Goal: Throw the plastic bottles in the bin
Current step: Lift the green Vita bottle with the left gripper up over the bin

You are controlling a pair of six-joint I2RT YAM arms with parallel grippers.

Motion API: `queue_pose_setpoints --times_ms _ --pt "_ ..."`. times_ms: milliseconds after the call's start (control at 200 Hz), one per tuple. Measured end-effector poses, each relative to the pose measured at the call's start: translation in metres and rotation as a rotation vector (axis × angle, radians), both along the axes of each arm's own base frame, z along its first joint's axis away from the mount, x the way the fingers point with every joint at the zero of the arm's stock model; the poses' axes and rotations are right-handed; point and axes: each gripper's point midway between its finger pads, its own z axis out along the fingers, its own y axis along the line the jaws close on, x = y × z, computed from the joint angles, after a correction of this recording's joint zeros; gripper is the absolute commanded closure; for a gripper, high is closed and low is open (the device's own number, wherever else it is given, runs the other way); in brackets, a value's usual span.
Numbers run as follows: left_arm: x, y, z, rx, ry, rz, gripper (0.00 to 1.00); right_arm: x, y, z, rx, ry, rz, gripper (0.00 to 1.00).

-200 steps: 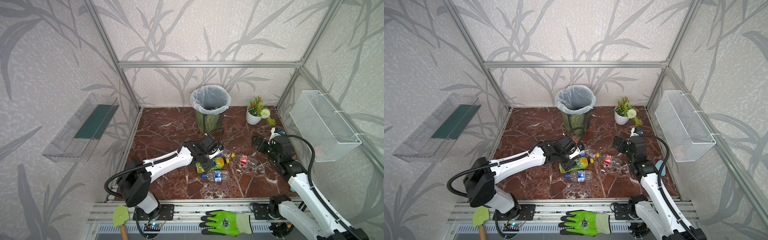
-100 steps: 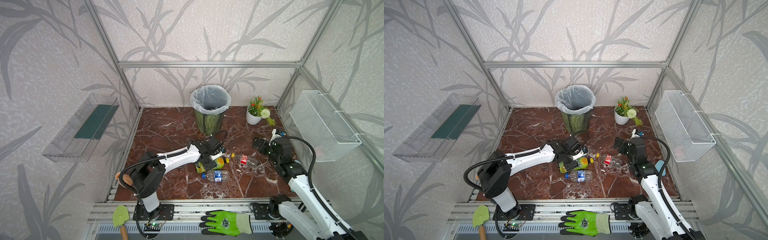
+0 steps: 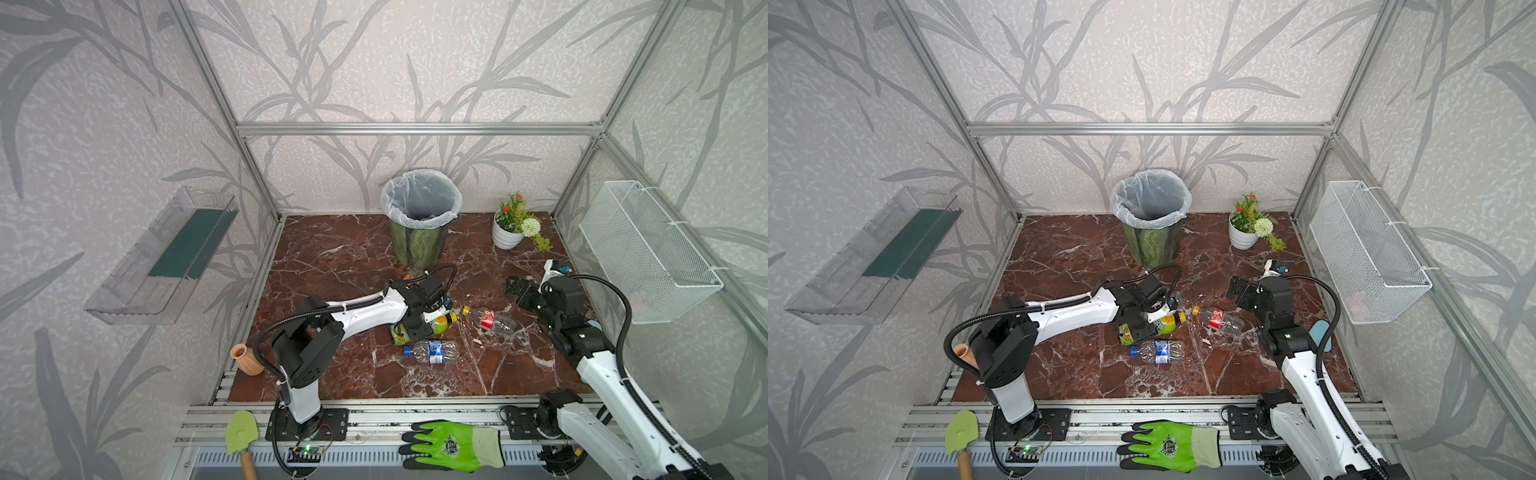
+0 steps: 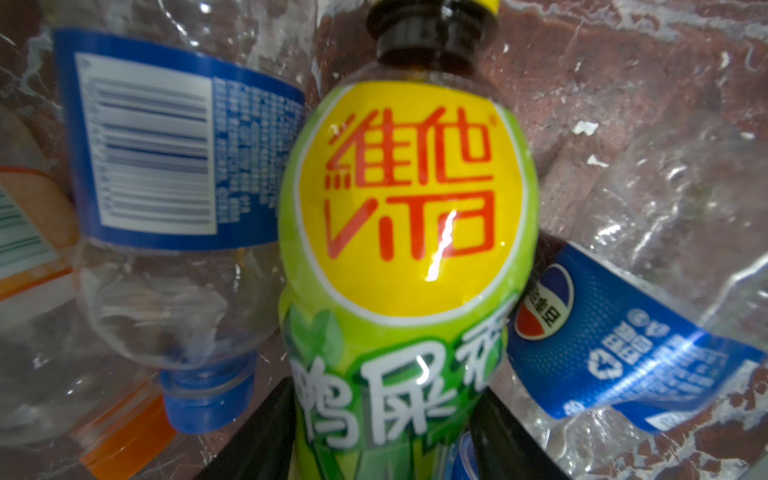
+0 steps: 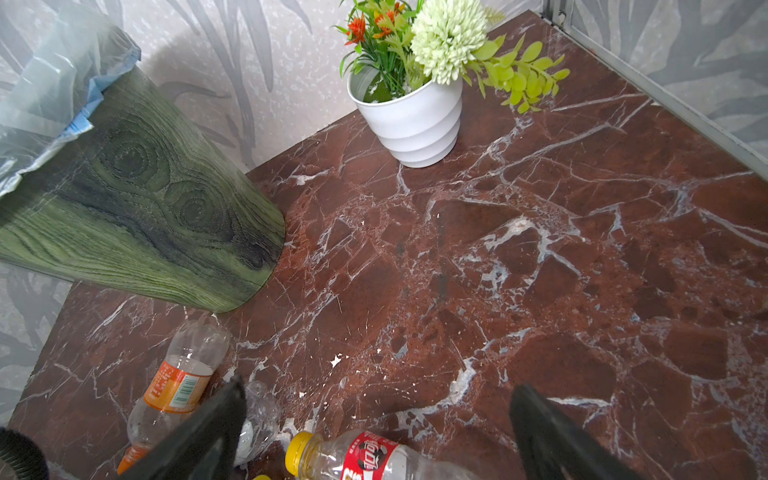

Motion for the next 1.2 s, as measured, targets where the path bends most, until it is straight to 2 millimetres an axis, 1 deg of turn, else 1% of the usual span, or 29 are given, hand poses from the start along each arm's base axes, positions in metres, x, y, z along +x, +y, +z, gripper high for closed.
queue_pose_setpoints --times_ms 310,345,425,490,630,720,825,935,1130,1199 --pt "0.000 -0.001 -0.010 0.016 0.020 -0.008 0.35 0.000 -0.002 0.000 -0.003 -0.001 -0.005 0.01" --pt "-0.001 -0.001 -0.010 0.016 0.022 -0.008 0.37 0.000 -0.002 0.000 -0.003 -0.001 -0.006 0.01" --pt "-0.001 -0.002 -0.010 0.016 0.023 -0.012 0.47 0.000 -0.003 0.000 -0.003 -0.001 -0.009 0.01" --pt "0.000 -0.003 -0.010 0.011 0.022 -0.013 0.52 0.000 -0.004 0.000 -0.003 -0.002 -0.009 0.01" --pt "0.000 -0.005 -0.006 -0.007 0.020 -0.011 0.53 -0.001 -0.004 0.001 -0.002 -0.005 -0.010 0.01" --pt "0.000 -0.008 0.002 -0.029 0.010 -0.012 0.54 -0.001 -0.005 0.002 -0.002 -0.008 -0.013 0.01" --pt "0.002 -0.011 0.020 -0.071 -0.023 -0.009 0.55 -0.001 -0.005 0.003 -0.001 -0.010 -0.013 0.01" --pt "0.006 -0.015 0.050 -0.142 -0.079 0.000 0.56 -0.001 -0.005 0.002 -0.001 -0.010 -0.013 0.01" --pt "0.013 -0.017 0.117 -0.293 -0.221 0.024 0.59 -0.001 -0.005 0.001 0.001 -0.009 -0.011 0.01" --pt "0.018 -0.014 0.150 -0.356 -0.304 0.047 0.59 -0.001 -0.005 0.001 0.002 -0.011 -0.012 0.01"
